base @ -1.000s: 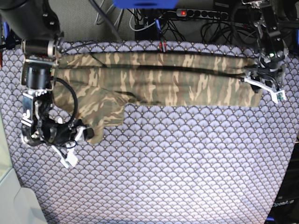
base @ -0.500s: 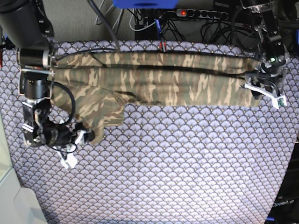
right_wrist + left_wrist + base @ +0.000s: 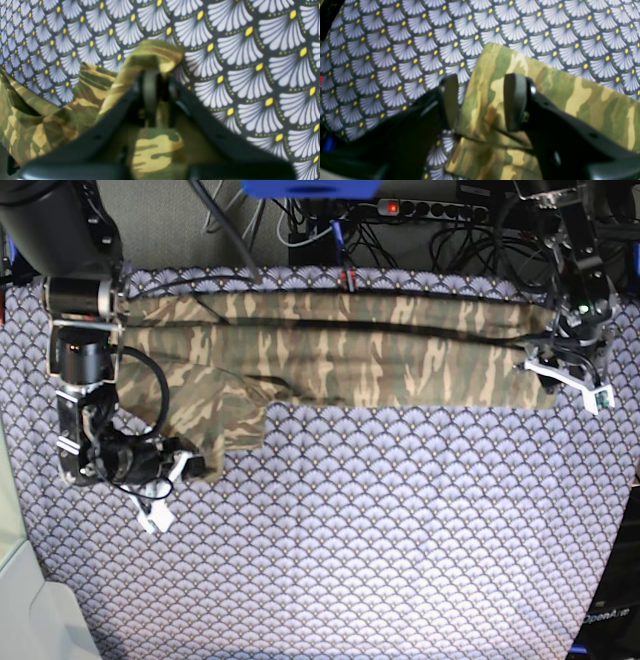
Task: Fold the T-shirt properly
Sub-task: 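Pull the right gripper's shirt end outward along the strip, then move the right gripper back to the strip's end and tuck it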
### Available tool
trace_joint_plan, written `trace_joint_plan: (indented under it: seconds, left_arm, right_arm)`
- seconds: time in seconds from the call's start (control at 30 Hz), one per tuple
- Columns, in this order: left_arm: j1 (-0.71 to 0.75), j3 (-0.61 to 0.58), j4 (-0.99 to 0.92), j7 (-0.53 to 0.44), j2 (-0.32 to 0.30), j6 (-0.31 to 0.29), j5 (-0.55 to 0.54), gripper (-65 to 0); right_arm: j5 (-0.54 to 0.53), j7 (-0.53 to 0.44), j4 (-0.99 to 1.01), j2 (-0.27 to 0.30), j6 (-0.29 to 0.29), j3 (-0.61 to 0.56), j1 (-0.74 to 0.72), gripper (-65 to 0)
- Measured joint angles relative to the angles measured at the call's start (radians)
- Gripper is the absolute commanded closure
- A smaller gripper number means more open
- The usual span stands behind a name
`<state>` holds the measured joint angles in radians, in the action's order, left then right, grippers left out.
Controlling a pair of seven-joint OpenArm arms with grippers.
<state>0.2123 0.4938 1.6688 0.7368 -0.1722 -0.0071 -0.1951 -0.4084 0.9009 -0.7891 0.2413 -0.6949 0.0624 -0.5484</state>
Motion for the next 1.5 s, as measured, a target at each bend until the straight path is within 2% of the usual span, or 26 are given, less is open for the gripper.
trace_joint_plan:
  seconds: [1.13, 1.27, 1.5]
  left_arm:
    - [0.000, 0.000, -0.001, 0.000, 0.020, 0.003, 0.000, -29.4]
    - [0.000, -0.001, -0.002, 0.000, 0.020, 0.003, 0.000, -29.4]
    - [-0.002, -0.003, -0.010, -0.001, 0.020, 0.003, 0.000, -29.4]
  right_arm:
    - [-0.001, 0.043, -0.002, -0.005, 0.000, 0.009, -0.002, 0.0]
    - [-0.014, 0.060, -0.111, -0.004, 0.000, 0.010, 0.037, 0.0]
    - [-0.006, 0.196, -0.439, -0.016, 0.000, 0.061, 0.157, 0.0]
